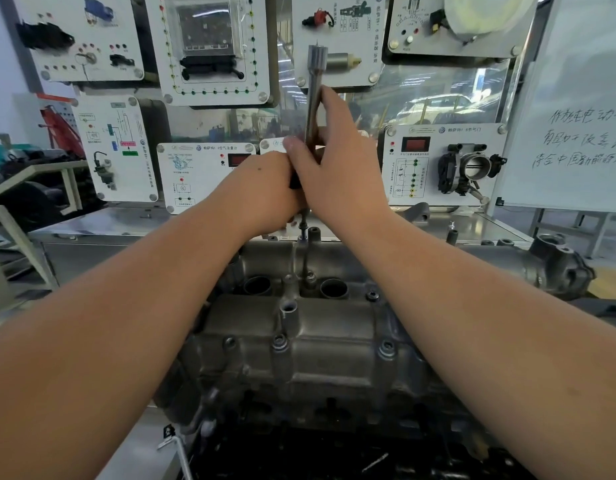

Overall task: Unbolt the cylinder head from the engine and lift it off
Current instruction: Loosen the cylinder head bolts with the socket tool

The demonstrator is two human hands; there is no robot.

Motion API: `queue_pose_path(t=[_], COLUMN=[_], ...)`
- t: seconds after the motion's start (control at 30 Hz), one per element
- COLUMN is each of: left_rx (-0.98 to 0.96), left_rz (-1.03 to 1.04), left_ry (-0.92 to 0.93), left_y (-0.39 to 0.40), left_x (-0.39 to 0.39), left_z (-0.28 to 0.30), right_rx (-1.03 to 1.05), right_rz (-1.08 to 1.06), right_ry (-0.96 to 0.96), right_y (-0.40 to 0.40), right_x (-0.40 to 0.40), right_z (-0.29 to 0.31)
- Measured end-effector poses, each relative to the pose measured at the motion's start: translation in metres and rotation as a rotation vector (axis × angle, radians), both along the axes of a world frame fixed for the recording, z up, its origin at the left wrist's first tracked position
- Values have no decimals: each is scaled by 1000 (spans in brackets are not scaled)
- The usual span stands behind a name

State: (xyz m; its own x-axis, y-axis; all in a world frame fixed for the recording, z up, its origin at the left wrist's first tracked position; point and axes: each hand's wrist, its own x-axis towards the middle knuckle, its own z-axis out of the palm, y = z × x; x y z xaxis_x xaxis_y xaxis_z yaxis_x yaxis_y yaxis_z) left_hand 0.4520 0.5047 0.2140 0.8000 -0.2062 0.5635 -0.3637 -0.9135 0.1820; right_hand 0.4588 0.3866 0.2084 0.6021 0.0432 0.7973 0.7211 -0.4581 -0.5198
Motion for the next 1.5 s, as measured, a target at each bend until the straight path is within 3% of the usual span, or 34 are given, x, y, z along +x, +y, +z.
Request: queue_pose_path(t=[0.2, 0.77, 0.97, 1.13, 1.5], left_rx=[-64, 6, -42, -4, -28], left_rz=[-61, -9, -47, -30, -28], left_ry=[11, 24, 27, -2, 16], left_y=[-1, -2, 0, -1, -1], left_x=[-3, -2, -2, 0, -2], left_z=[-4, -2, -3, -3, -1], right_rx=[14, -17, -40, -22, -47], right_rz=[-24, -6, -90, 6, -14], right_ry=[18, -3, -4, 0, 2], right_y=[-1, -1, -3, -2, -1], right_x=[5, 2, 8, 2, 3], right_z=[3, 2, 6, 3, 2])
